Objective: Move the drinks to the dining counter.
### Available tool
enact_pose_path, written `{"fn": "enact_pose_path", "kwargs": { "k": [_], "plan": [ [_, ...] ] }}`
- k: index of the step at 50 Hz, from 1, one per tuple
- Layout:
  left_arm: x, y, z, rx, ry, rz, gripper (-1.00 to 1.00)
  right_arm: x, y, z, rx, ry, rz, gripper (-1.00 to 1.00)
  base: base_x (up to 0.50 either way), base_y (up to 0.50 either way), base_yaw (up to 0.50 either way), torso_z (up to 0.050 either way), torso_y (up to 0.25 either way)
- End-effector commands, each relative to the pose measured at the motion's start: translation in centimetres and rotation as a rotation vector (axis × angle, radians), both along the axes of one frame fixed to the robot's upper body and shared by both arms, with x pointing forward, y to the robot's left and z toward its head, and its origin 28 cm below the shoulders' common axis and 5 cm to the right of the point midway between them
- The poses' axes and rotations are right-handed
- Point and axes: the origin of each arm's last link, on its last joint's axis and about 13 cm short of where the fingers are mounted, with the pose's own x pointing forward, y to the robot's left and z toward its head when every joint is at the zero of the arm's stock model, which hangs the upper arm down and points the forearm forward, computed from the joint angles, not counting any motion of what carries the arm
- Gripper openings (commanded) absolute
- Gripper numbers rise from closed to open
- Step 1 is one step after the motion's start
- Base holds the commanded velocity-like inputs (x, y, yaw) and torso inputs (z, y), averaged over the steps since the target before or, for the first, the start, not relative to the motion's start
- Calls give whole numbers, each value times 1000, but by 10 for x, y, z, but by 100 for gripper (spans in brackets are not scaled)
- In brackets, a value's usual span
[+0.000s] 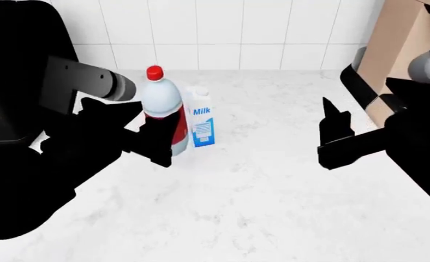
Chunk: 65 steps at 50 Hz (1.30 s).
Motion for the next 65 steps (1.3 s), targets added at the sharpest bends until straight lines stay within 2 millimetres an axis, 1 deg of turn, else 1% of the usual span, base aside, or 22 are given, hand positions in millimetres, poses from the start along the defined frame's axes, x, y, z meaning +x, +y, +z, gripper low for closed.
{"fn": "enact_pose_path", "kwargs": {
  "k": [1,7,14,24,35,39,48,60,65],
  "plan": [
    [-24,8,26,18,-81,36,-100,6,6,-5,-13,31,44,100,0,0,0,0,0],
    [-31,13,34,18,-104,53,-100,15,14,-7,-19,46,77,100,0,0,0,0,0],
    [-34,16,40,23,-120,64,-100,25,23,-10,-24,59,110,100,0,0,0,0,0],
    [-29,18,35,26,-107,77,-100,36,38,-11,-22,73,166,100,0,0,0,0,0],
    [-30,22,35,33,-101,87,-100,51,54,-11,-8,71,235,100,0,0,0,0,0],
    [-33,24,35,53,-99,98,-100,54,57,-12,-3,75,248,100,0,0,0,0,0],
    [-42,34,42,69,-106,141,-100,60,62,-14,4,82,266,100,0,0,0,0,0],
    [-39,32,37,73,-97,138,-100,67,72,-21,2,106,300,100,0,0,0,0,1],
    [-40,33,39,74,-100,138,-100,72,77,-25,3,116,312,100,0,0,0,0,0]
  ]
}}
